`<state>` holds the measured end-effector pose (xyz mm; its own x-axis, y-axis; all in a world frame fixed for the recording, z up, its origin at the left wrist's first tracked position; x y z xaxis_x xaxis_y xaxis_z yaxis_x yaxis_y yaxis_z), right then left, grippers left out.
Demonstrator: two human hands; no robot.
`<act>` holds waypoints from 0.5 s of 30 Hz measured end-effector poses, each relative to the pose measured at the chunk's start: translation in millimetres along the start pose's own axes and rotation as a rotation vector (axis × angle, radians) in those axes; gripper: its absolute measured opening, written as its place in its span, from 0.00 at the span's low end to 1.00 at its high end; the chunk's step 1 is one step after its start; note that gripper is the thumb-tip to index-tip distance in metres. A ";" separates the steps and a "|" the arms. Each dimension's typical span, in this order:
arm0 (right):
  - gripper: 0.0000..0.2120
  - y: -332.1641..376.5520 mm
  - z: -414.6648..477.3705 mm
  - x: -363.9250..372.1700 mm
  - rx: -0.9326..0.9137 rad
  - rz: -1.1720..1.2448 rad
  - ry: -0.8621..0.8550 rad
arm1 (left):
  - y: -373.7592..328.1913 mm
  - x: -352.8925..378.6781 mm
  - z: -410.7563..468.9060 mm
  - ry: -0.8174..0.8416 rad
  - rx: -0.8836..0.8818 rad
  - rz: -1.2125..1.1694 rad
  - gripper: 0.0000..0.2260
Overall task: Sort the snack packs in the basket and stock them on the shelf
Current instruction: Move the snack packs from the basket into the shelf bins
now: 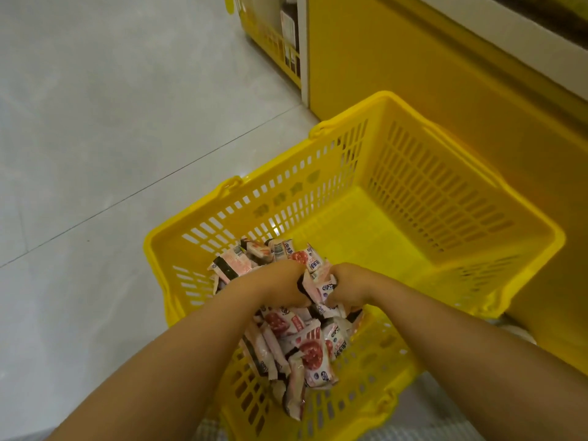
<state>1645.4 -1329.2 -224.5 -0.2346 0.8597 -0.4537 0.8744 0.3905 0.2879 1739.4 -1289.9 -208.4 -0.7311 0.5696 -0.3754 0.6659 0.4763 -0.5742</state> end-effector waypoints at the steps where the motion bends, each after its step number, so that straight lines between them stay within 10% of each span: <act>1: 0.26 -2.5 -3.2 -10.6 -0.010 0.003 -0.049 | 0.0 -5.8 -1.4 -0.026 0.001 -0.038 0.09; 10: 0.13 -51.3 -65.7 -104.0 -0.164 0.899 -0.340 | -13.0 -62.6 -20.0 -0.317 0.074 -0.962 0.08; 15: 0.15 -41.3 -82.8 -114.7 -0.129 0.653 -0.334 | -41.7 -66.4 -29.4 -0.315 0.208 -1.087 0.10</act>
<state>1601.0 -1416.7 -114.5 0.4751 0.7924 -0.3825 0.7302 -0.1125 0.6739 1764.5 -1327.8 -138.1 -0.9285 -0.2810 0.2428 -0.3547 0.4773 -0.8039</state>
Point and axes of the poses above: each hand's wrist, its own z-axis towards the middle knuckle, its own x-axis out of the palm, y = z × x, the point moved 9 cm from there along z, towards the middle knuckle, and after that the axes turned 12 degrees about -z, right-handed, at the moved point
